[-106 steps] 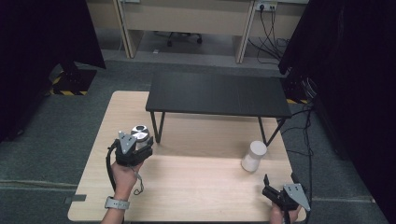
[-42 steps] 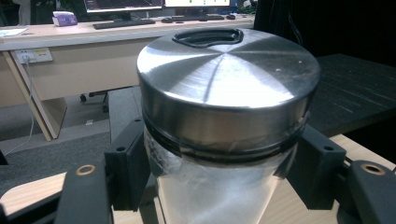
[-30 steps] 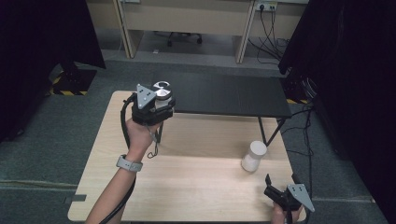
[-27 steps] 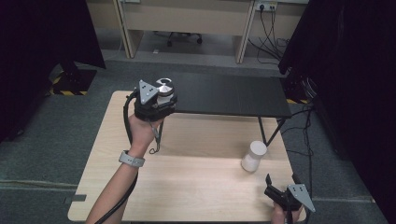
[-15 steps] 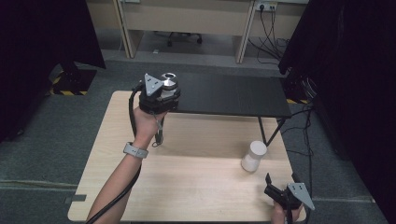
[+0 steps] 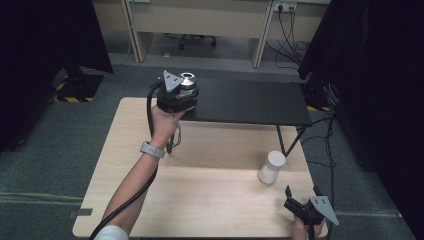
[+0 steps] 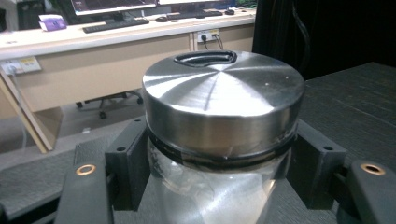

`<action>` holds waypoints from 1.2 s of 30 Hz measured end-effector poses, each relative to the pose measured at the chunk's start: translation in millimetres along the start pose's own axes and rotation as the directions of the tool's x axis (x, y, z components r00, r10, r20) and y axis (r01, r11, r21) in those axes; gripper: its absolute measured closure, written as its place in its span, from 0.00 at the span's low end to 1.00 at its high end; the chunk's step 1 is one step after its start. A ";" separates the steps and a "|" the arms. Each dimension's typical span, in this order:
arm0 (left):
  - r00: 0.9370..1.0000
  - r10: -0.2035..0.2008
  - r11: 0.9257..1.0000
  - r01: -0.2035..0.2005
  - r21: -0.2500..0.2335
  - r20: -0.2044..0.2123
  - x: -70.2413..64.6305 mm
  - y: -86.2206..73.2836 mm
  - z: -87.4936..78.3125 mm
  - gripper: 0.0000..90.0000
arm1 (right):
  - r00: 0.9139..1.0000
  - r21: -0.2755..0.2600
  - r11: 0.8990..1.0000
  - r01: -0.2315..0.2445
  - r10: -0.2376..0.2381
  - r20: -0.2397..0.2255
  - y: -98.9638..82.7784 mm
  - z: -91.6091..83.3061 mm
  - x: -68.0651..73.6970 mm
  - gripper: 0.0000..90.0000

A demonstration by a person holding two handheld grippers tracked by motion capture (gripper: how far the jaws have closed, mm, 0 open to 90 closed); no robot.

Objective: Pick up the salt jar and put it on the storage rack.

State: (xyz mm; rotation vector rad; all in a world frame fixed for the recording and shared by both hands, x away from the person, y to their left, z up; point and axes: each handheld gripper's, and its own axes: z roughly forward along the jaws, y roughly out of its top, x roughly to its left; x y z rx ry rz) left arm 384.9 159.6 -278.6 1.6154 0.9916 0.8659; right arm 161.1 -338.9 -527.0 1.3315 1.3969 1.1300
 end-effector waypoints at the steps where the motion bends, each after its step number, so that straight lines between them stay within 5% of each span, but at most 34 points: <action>1: 1.000 -0.003 1.000 0.003 -0.002 0.004 0.8 0.3 1.8 0.35 | 1.000 -0.001 1.000 0.000 0.000 0.000 -0.1 -0.1 0.0 0.00; 11: 1.000 -0.017 1.000 0.017 -0.003 0.011 5.8 -0.2 16.4 0.35 | 1.000 -0.002 1.000 0.004 -0.004 0.003 -0.2 0.4 -0.3 0.00; 29: 0.999 -0.027 1.000 0.027 -0.004 0.031 12.1 -0.7 18.9 0.35 | 1.000 0.001 1.000 0.009 -0.009 0.004 0.1 0.6 1.0 0.00; 36: 0.998 -0.039 0.998 0.041 -0.041 0.044 15.3 -9.2 15.1 0.28 | 1.000 0.001 1.000 0.008 -0.008 0.003 0.1 0.6 1.4 0.00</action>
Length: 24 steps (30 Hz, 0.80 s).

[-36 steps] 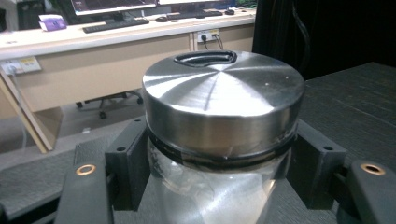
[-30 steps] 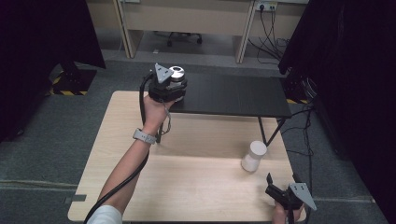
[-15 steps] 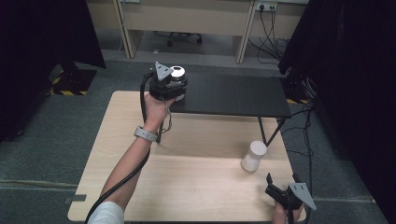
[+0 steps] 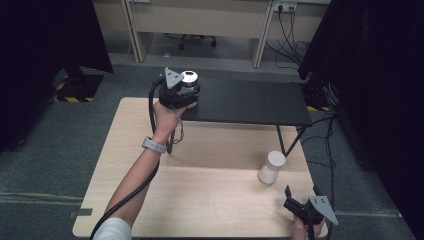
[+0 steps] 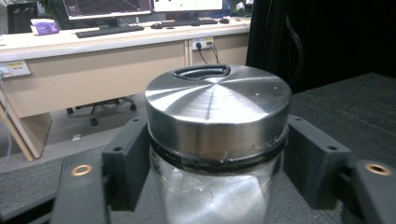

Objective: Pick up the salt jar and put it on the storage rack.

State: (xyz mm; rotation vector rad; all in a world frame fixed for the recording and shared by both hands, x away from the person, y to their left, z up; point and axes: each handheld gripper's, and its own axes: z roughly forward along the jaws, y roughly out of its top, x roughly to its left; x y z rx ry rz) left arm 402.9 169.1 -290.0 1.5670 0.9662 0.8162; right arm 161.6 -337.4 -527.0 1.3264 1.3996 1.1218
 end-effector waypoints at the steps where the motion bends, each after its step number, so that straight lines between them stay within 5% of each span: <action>1: 1.000 0.005 1.000 -0.005 -0.002 -0.003 -0.8 0.6 -0.8 0.25 | 1.000 -0.001 1.000 0.000 0.000 0.001 -0.1 -0.1 0.1 0.00; 5: 1.000 0.027 1.000 -0.027 -0.002 -0.010 -4.1 1.2 -2.3 0.09 | 1.000 0.001 1.000 0.003 -0.003 -0.001 0.0 -0.2 0.1 0.00; 8: 0.999 0.022 0.999 -0.024 0.036 0.031 3.8 4.5 -2.5 0.01 | 1.000 0.002 1.000 0.003 -0.003 0.000 0.1 -0.6 0.8 0.00; 18: 0.998 -0.049 0.998 0.048 0.044 0.034 9.5 -7.9 -21.7 0.00 | 1.000 0.004 1.000 0.014 -0.014 -0.006 0.2 -0.9 0.9 0.00; 24: 0.999 -0.049 0.998 0.048 0.047 0.024 5.9 -20.2 -36.7 0.00 | 1.000 0.007 1.000 0.014 -0.014 -0.009 0.5 -1.1 1.2 0.00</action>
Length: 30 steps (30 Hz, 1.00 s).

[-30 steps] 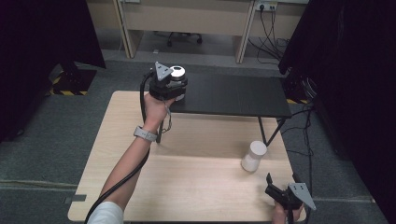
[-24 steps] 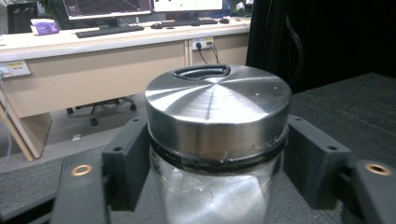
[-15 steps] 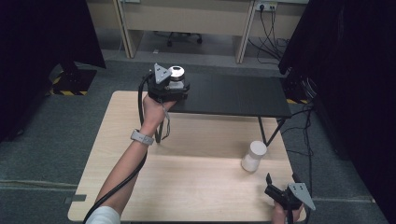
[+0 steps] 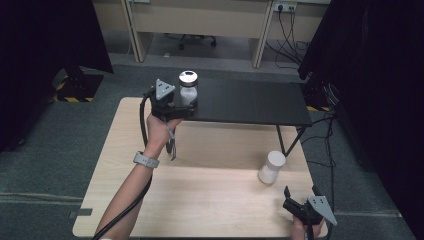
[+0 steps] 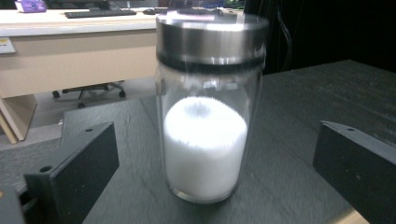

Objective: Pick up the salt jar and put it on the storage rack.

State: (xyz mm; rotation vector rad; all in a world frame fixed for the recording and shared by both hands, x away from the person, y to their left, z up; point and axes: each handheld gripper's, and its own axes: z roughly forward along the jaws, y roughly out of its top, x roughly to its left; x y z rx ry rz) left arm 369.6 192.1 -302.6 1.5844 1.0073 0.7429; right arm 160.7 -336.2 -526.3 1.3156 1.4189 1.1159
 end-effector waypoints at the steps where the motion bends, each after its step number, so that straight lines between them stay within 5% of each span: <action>1: 1.000 -0.006 1.000 0.006 0.000 -0.006 -1.0 -2.5 -3.0 0.00 | 1.000 -0.001 1.000 0.004 -0.004 -0.001 -0.2 -0.4 0.0 0.00; 12: 0.999 -0.024 1.000 0.024 0.002 -0.047 -6.5 -32.5 -35.9 0.00 | 1.000 -0.009 1.000 0.010 -0.010 -0.009 -1.8 -2.2 -0.2 0.00; 16: 0.996 0.011 0.999 -0.008 0.036 -0.085 -9.7 -39.8 -46.5 0.00 | 1.000 -0.008 1.000 0.016 -0.016 -0.013 -1.8 -2.2 -0.7 0.00; 23: 0.993 -0.004 0.999 0.008 0.035 -0.116 -5.0 -60.8 -70.7 0.00 | 1.000 -0.010 1.000 0.017 -0.017 -0.019 -2.2 -2.9 -1.4 0.00; 30: 0.988 0.001 0.996 0.013 0.084 -0.157 -3.5 -80.6 -87.5 0.00 | 0.999 -0.001 1.000 0.025 -0.025 -0.026 -0.9 -2.5 -1.5 0.00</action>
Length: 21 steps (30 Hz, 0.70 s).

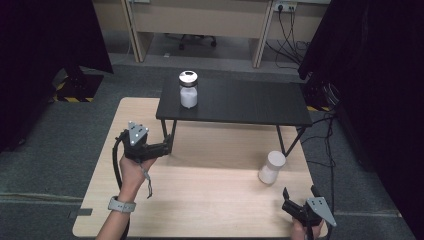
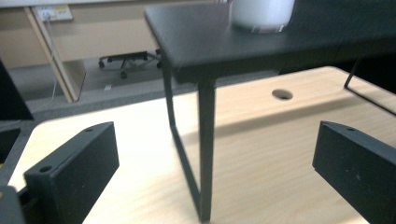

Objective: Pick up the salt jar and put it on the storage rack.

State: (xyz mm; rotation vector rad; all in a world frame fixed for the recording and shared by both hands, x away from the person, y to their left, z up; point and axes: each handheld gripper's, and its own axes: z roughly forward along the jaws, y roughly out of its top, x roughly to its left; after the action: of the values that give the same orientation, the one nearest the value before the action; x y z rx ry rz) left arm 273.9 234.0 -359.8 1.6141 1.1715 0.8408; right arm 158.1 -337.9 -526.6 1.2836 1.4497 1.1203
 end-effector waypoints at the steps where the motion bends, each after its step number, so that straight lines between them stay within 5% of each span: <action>1: 1.000 -0.005 1.000 0.005 0.002 -0.003 1.2 -3.6 -2.1 0.00 | 1.000 0.001 1.000 0.001 -0.001 -0.002 0.2 0.1 -0.3 0.00; 11: 0.994 -0.098 0.995 0.098 0.006 -0.051 11.6 -43.5 -26.7 0.00 | 1.000 0.002 1.000 -0.002 0.002 -0.008 0.3 0.0 -1.5 0.00; 21: 0.984 -0.138 0.989 0.144 0.044 -0.110 17.5 -73.5 -37.3 0.00 | 1.000 0.002 1.000 0.008 -0.008 -0.012 0.2 -0.3 -1.6 0.00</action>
State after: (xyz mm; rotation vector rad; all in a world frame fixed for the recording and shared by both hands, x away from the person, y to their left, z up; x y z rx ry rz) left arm 223.2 269.0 -417.1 1.5230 1.3766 0.8194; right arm 158.0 -339.4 -526.3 1.2738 1.4639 1.1232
